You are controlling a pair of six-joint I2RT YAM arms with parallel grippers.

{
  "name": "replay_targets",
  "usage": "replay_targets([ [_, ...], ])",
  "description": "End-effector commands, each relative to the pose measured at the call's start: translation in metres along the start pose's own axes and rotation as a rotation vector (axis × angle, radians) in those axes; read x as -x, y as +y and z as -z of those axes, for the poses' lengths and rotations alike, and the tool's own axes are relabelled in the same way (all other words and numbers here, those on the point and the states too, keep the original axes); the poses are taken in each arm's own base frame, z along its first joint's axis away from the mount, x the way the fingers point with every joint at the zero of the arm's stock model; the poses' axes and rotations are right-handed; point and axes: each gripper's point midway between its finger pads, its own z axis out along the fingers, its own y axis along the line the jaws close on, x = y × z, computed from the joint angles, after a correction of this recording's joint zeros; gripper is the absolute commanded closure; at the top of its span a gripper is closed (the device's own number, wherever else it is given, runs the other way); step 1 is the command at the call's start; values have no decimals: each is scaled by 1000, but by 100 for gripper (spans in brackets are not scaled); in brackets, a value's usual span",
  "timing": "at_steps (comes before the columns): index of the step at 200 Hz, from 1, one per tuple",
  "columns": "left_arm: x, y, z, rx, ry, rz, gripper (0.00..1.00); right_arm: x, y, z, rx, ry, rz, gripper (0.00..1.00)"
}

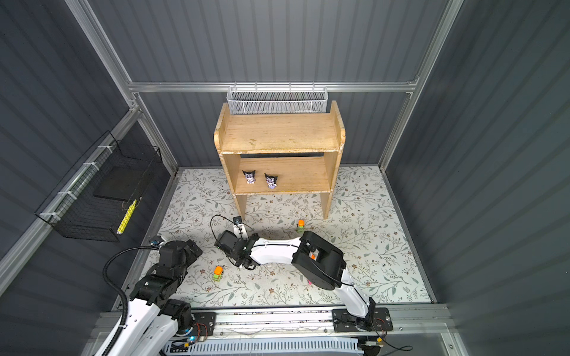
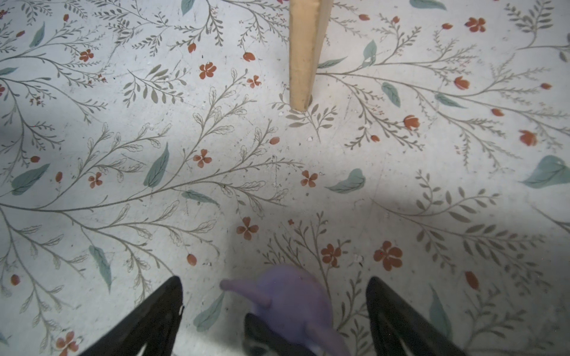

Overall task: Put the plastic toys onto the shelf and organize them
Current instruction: 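Withdraw the right gripper from the shelf toward the small purple figurine, then lower the right gripper onto the small purple figurine and close on it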

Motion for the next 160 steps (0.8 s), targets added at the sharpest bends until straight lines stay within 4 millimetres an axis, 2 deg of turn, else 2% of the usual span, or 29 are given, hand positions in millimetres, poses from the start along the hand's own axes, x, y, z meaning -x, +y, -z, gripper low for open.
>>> replay_targets([
  [1,1,3,2,5,0,-18,0,1,-5,-4,-34,-19,-17,9],
  [134,-2,2,3,-10,4,-16,0,0,-5,-15,-92,-56,-10,21],
  [160,-1,2,3,-13,1,-15,0,1,-7,-16,-103,-63,-8,26],
])
